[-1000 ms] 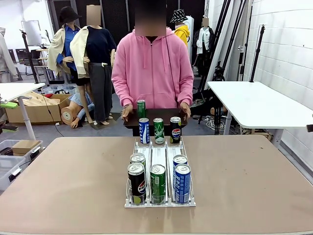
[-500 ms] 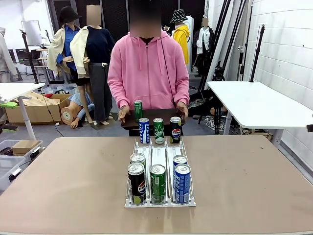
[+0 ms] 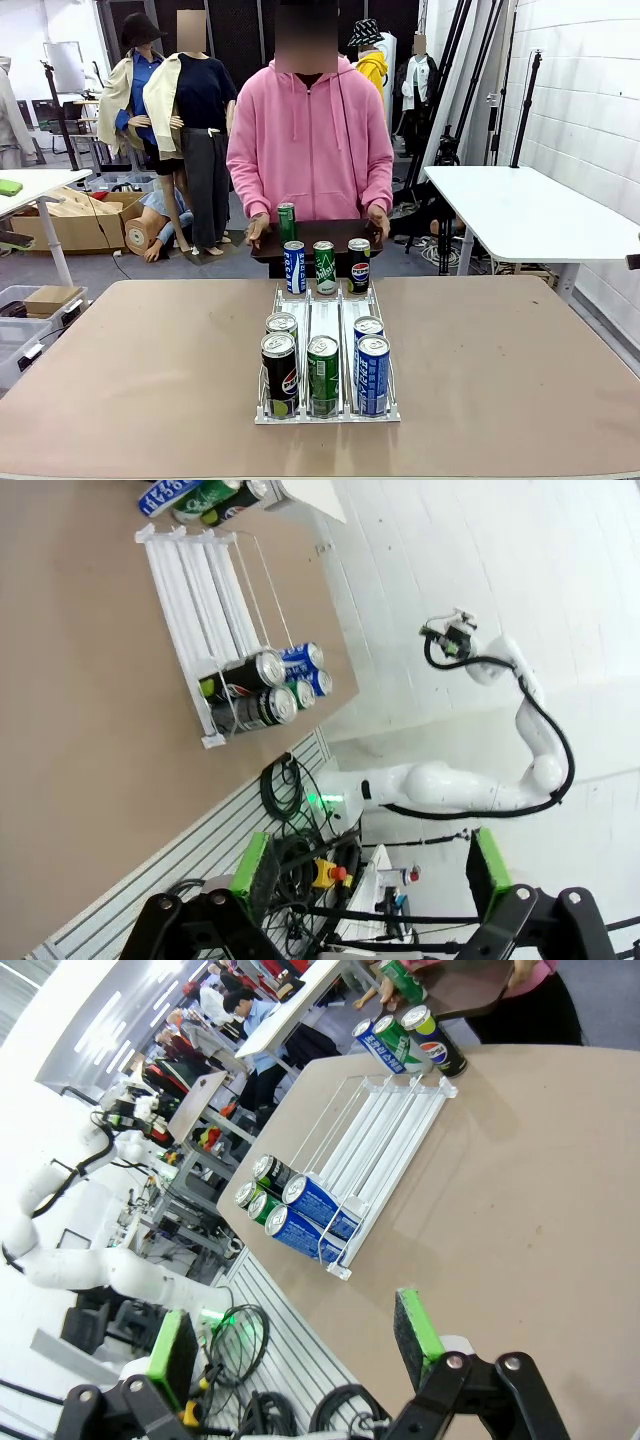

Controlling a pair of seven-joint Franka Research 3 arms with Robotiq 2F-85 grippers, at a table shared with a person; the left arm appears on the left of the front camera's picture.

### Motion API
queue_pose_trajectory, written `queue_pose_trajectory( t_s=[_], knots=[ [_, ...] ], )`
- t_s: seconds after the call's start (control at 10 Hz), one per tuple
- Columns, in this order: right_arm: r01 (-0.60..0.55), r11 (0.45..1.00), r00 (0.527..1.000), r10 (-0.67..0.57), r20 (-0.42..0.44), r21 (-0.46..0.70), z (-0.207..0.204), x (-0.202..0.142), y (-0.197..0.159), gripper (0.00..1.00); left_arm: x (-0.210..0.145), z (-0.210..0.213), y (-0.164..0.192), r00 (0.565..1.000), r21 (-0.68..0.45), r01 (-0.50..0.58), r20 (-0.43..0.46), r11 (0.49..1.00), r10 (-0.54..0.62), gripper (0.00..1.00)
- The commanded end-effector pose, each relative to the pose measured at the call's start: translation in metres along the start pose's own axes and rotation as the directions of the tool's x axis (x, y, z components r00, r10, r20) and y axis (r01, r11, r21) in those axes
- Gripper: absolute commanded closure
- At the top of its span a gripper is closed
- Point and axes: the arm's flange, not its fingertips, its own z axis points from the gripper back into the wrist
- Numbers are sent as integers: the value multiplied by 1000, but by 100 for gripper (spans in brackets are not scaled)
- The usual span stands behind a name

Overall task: Retrieve and hand over the desired beverage to the person.
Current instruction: Pick up another can of the same type that the person held from the Automatic Can Dispenser.

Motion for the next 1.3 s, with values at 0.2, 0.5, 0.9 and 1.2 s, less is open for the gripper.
queue_pose_trajectory(
  t_s=[0.2, 0.5, 0.9, 1.2],
  knots=[
    [-10, 1000, 1000, 10, 9, 11, 0, 0, 0, 0, -25, -49, -42, 996, 83, 36, -81, 996, -29, 0],
    [-10, 1000, 1000, 10, 9, 11, 0, 0, 0, 0, -32, -89, -76, 982, 117, 108, -164, 987, -88, 0],
    [-10, 1000, 1000, 10, 9, 11, 0, 0, 0, 0, -28, -150, -95, 952, 239, 204, -276, 949, -135, 0],
    [-10, 1000, 1000, 10, 9, 11, 0, 0, 0, 0, -33, -195, -114, 913, 303, 299, -366, 905, -179, 0]
  ],
)
